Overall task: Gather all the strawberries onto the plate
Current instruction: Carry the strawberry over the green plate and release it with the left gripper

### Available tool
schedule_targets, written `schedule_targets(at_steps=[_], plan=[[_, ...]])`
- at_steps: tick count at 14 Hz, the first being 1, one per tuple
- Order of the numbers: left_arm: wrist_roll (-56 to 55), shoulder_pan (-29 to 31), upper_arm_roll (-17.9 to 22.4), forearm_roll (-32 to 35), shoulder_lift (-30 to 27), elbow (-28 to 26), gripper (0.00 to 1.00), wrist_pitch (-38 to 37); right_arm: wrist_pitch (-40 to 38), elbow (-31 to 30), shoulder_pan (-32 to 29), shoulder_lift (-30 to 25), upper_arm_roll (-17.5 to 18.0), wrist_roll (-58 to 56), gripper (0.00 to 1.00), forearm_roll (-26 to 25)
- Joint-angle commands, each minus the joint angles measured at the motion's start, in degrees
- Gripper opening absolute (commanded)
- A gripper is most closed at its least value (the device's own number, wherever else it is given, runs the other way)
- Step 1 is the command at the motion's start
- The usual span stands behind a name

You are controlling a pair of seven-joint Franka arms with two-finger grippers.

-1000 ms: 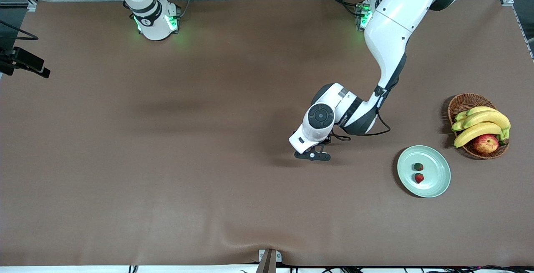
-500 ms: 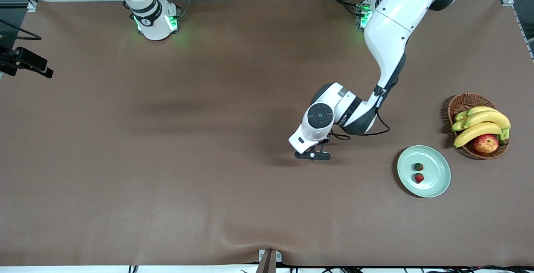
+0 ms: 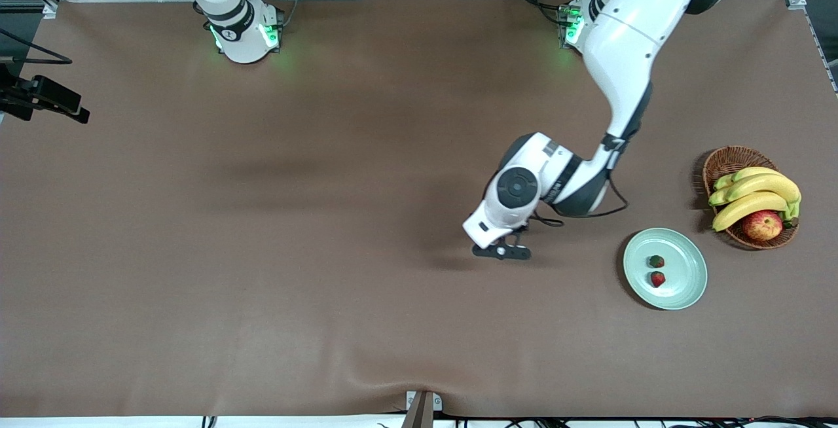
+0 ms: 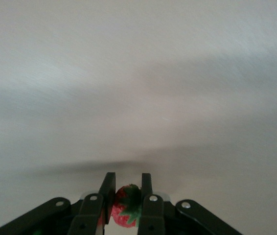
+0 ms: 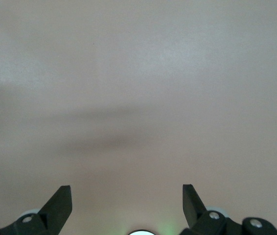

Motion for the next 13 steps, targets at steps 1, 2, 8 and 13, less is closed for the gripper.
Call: schedule_targets(at_steps=[1, 2, 8, 13], plan=[[6.64, 4.03, -0.33, 0.66, -2.30, 1.17, 0.00, -2.87, -0.39, -0.32, 0.47, -0.18, 0.17, 0.90, 1.00, -1.15], [9.80, 5.96, -0.33, 0.84, -2.66, 1.17, 0.00, -2.95, -0.31, -0.32, 0.47, -0.10, 0.17, 0.90, 1.00, -1.15], [30.71, 17.12, -0.06, 1.36, -6.08, 0.91, 0.01, -4.45, -0.39, -0.32, 1.26, -0.10, 0.17, 0.90, 1.00, -1.15], [44.53, 25.83, -0.15, 1.36, -5.39, -0.32, 0.04, -4.71, -0.48, -0.41, 1.70, -0.01, 0.17, 2.04, 1.00, -1.15]])
